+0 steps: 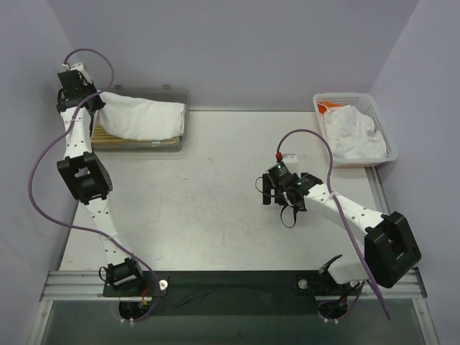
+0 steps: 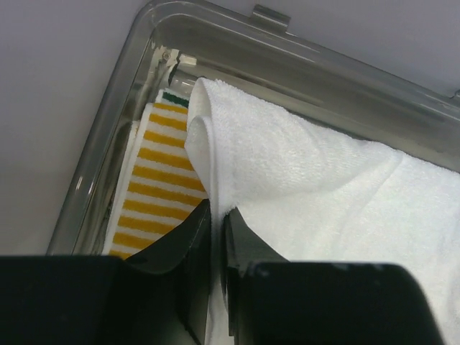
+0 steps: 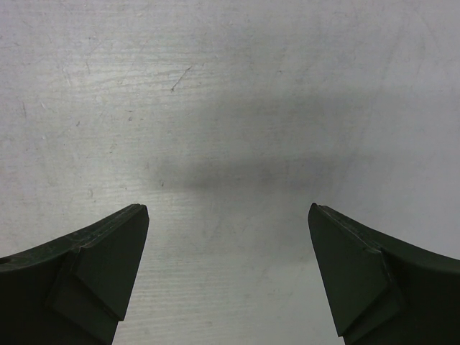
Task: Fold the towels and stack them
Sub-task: Neatly place the folded towel into the bin
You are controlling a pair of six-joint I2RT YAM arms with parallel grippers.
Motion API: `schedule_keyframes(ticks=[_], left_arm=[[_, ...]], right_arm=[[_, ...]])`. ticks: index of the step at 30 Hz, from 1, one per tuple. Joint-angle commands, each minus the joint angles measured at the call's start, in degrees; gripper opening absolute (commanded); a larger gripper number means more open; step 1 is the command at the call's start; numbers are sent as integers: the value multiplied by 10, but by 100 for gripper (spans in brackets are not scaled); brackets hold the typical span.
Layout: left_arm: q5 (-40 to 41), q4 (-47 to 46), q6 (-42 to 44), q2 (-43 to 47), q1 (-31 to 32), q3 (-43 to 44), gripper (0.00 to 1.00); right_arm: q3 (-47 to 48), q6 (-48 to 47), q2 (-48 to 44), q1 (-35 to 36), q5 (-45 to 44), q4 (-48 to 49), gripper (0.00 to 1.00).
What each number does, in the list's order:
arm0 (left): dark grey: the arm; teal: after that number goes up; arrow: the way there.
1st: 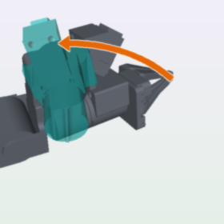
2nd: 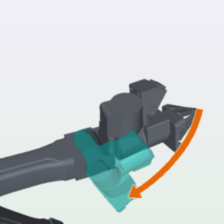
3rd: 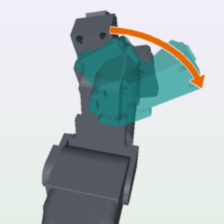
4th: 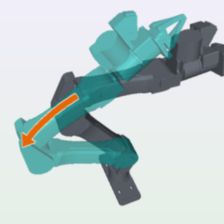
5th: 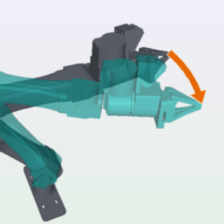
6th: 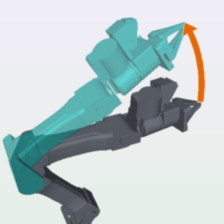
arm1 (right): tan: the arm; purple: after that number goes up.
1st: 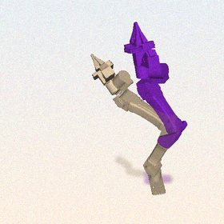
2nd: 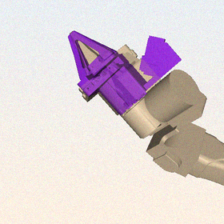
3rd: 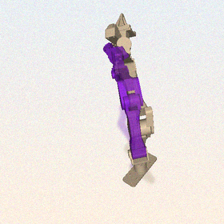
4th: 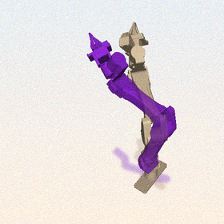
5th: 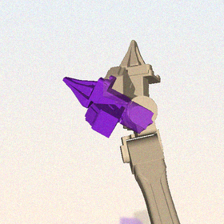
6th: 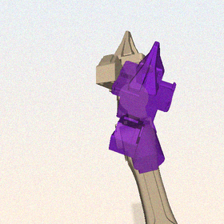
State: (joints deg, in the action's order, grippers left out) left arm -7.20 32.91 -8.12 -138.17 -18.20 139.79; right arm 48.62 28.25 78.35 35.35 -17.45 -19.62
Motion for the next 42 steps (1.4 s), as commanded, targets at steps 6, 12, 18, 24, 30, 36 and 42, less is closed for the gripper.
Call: schedule_keyframes(ticks=[6, 12, 18, 24, 30, 36, 42], left_arm=[[11, -48, -2, 19, -9, 23, 0], [19, -48, 4, 25, -10, 24, 0], [25, -44, 10, 32, -10, 34, 0], [29, -36, 22, 37, -10, 41, 0], [34, -33, 25, 40, -10, 41, 0], [46, -39, 29, 34, -10, 32, 0], [60, -50, 38, 27, -11, 10, 0]], right_arm=[[17, -2, 2, 8, -7, -22, 100], [17, -1, 3, 8, -7, -22, 100], [18, -3, 5, 9, -7, -22, 100], [24, -7, 10, 9, -4, -22, 100], [27, -7, 13, 9, -1, -22, 100], [29, -8, 15, 10, 1, -22, 100], [27, -7, 18, 10, 5, -22, 100]])
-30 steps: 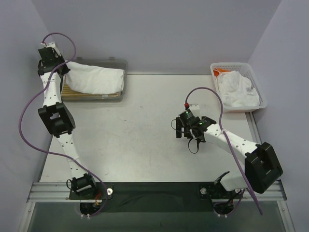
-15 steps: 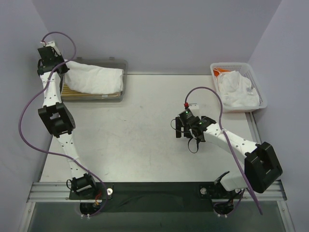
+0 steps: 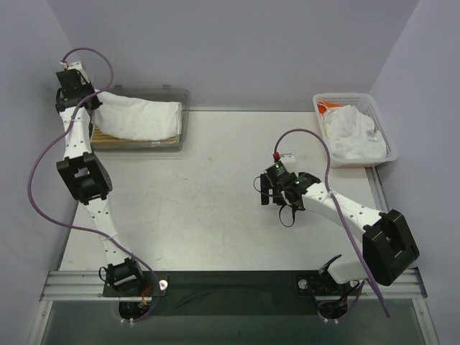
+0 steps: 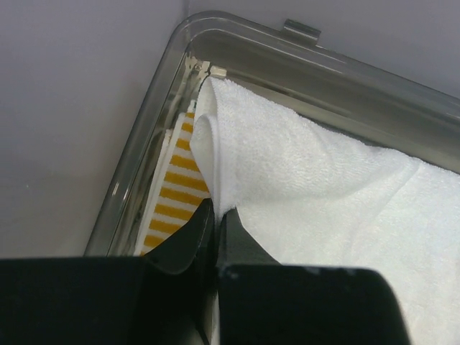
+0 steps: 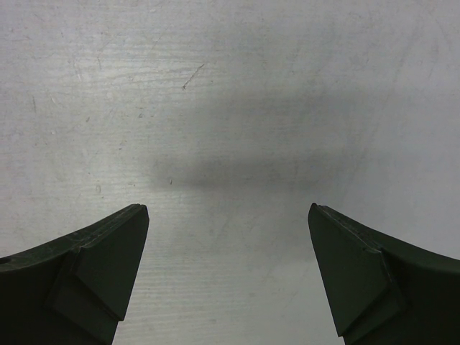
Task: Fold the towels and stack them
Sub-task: Neatly place the folded towel into the bin
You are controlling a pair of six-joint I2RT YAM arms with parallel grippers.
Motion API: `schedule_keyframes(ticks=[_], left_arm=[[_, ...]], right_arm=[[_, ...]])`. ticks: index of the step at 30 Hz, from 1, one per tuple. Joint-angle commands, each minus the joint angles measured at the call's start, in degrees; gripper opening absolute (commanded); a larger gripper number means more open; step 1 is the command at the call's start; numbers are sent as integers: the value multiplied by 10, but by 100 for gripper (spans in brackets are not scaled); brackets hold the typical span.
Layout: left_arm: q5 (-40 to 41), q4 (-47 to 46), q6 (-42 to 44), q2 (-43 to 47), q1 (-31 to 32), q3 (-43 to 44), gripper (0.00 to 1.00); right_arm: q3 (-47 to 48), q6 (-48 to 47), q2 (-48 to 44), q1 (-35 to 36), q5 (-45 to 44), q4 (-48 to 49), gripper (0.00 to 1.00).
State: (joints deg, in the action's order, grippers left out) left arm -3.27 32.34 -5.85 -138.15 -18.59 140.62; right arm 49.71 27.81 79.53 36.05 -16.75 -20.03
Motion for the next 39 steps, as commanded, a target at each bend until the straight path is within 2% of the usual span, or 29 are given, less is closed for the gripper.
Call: schedule_keyframes(ticks=[1, 2, 4, 5, 6, 8, 13, 17, 24, 26, 29, 30, 33, 39], left_arm=[[23, -53, 17, 28, -7, -3, 12], [28, -58, 17, 27, -7, -16, 29], [44, -61, 18, 25, -7, -20, 31], [53, -63, 19, 24, -7, -22, 41], [55, -73, 17, 25, -7, -30, 67], [56, -81, 15, 29, -7, -39, 97], [74, -84, 1, 52, -4, -53, 98], [51, -85, -11, 87, 11, -81, 97], [57, -117, -5, 145, 115, -175, 96], [66, -129, 3, 143, 155, -197, 91], [85, -134, 14, 123, 205, -194, 88], [89, -129, 20, 107, 215, -185, 83], [106, -126, 29, 82, 251, -176, 81], [125, -117, 34, 40, 284, -181, 79]], right_arm=[[16, -1, 7, 4, -2, -18, 100], [17, -1, 9, 4, 0, -19, 100], [18, -4, 13, 4, 6, -18, 100], [18, -5, 14, 5, 8, -18, 100], [18, -5, 19, 5, 11, -19, 100], [18, -6, 20, 6, 15, -19, 100], [19, -6, 14, 8, 15, -16, 100], [10, -6, 6, 8, 14, -11, 100], [-14, -8, -28, 8, 14, 3, 99], [-22, -10, -39, 8, 14, 7, 99], [-36, -14, -60, 7, 11, 9, 99], [-40, -13, -68, 6, 10, 9, 99], [-47, -13, -80, 5, 10, 10, 99], [-60, -14, -90, 2, 8, 12, 99]])
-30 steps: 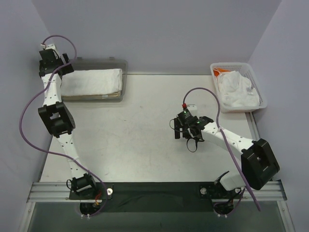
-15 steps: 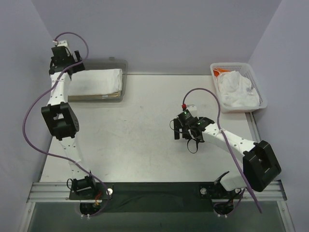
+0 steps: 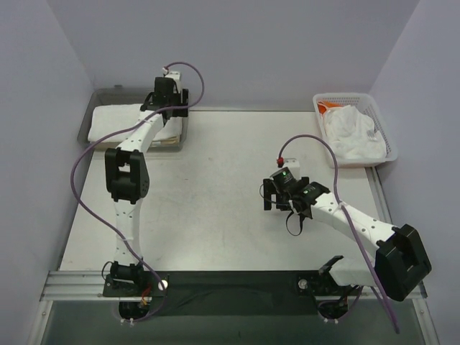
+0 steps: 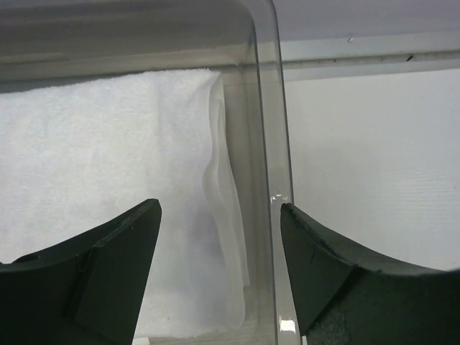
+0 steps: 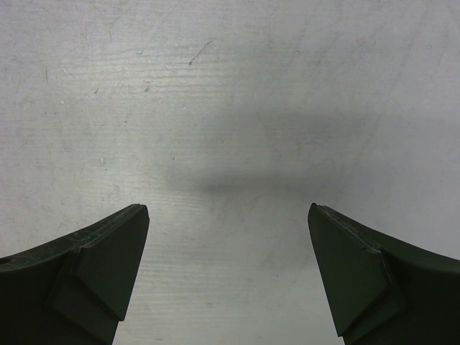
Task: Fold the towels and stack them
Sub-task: Neatly place the folded towel into the bin
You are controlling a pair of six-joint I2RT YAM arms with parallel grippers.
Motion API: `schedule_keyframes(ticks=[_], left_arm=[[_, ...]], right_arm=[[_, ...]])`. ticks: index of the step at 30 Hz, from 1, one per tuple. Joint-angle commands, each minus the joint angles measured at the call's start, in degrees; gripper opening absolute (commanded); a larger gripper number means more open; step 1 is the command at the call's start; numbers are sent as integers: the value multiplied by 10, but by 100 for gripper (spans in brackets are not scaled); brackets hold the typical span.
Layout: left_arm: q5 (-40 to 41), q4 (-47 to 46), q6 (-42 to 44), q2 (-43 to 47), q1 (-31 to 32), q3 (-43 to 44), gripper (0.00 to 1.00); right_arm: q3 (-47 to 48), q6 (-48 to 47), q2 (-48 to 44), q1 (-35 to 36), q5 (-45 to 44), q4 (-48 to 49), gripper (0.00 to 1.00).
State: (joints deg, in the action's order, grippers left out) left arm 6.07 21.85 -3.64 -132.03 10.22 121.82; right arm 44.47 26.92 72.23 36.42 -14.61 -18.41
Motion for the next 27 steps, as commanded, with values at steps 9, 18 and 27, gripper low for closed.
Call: schedule_keyframes(ticks=[9, 18, 27], left_arm=[[-59, -29, -51, -24, 2, -18, 71], [-81, -92, -102, 28, -3, -90, 45], [-113, -128, -120, 77, -5, -125, 58]], right_arm=[[-14, -2, -24, -4, -13, -3, 99], [-23, 2, -35, -4, -15, -3, 98], [-25, 2, -39, -5, -15, -4, 98]])
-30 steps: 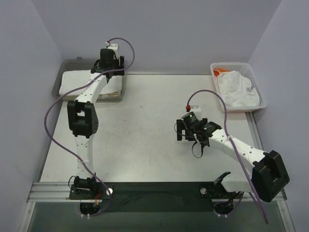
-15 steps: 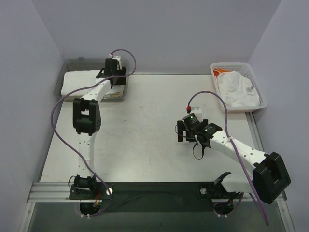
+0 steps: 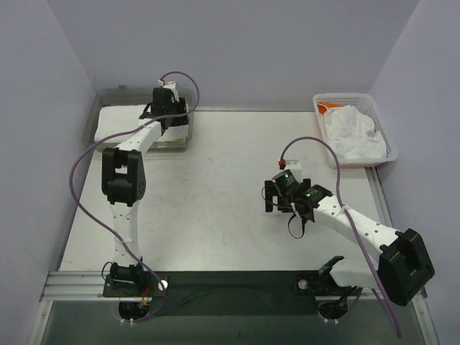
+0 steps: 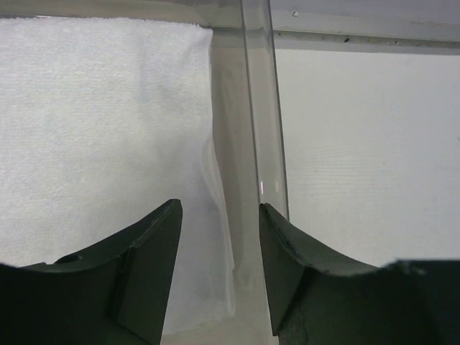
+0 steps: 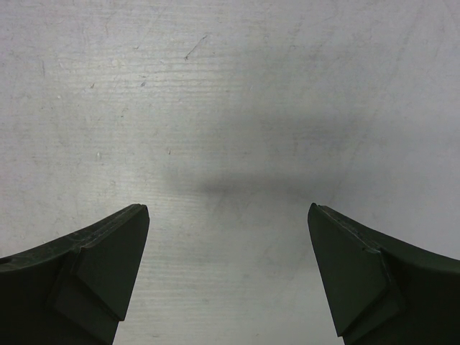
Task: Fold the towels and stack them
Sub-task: Neatly place the folded towel into the bin
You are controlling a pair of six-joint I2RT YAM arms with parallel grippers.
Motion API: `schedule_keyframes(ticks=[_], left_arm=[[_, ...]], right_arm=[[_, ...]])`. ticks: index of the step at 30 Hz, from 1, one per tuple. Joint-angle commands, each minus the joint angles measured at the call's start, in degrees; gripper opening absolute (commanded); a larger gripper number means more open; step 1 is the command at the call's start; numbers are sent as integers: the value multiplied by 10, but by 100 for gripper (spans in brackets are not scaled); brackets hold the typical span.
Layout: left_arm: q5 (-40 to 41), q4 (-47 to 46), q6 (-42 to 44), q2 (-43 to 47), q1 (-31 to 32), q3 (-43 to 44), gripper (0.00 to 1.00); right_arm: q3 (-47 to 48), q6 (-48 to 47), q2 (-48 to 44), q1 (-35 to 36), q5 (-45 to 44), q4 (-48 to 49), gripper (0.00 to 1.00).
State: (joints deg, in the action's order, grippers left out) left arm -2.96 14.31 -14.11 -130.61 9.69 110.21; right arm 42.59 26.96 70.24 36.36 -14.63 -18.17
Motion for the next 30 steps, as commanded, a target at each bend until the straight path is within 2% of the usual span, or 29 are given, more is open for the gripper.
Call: schedule_keyframes(ticks=[1, 4, 6, 8, 9, 15, 23, 30], left_arm=[[-21, -58, -19, 70, 1, -16, 58], [-7, -73, -22, 94, 1, -41, 49], [-5, -68, -22, 99, 1, -47, 29], [-3, -58, -21, 91, 1, -46, 20], [-3, -46, -21, 89, 1, -46, 11], [-19, -36, -27, 73, 2, -84, 5], [-44, -33, -17, 76, 7, -121, 5], [-54, 9, -7, 55, 2, -98, 6]], right_arm=[[-7, 2, -20, -3, -15, -7, 98], [-8, 4, -25, -5, -15, -6, 98], [-9, 5, -26, -5, -12, -6, 98], [-10, 6, -28, -4, -10, -6, 98], [-11, 7, -31, -4, -11, -6, 98], [-15, 8, -37, -4, -10, -6, 98], [-14, 6, -34, -4, -7, -6, 98], [-10, 2, -66, -5, -12, -9, 97]])
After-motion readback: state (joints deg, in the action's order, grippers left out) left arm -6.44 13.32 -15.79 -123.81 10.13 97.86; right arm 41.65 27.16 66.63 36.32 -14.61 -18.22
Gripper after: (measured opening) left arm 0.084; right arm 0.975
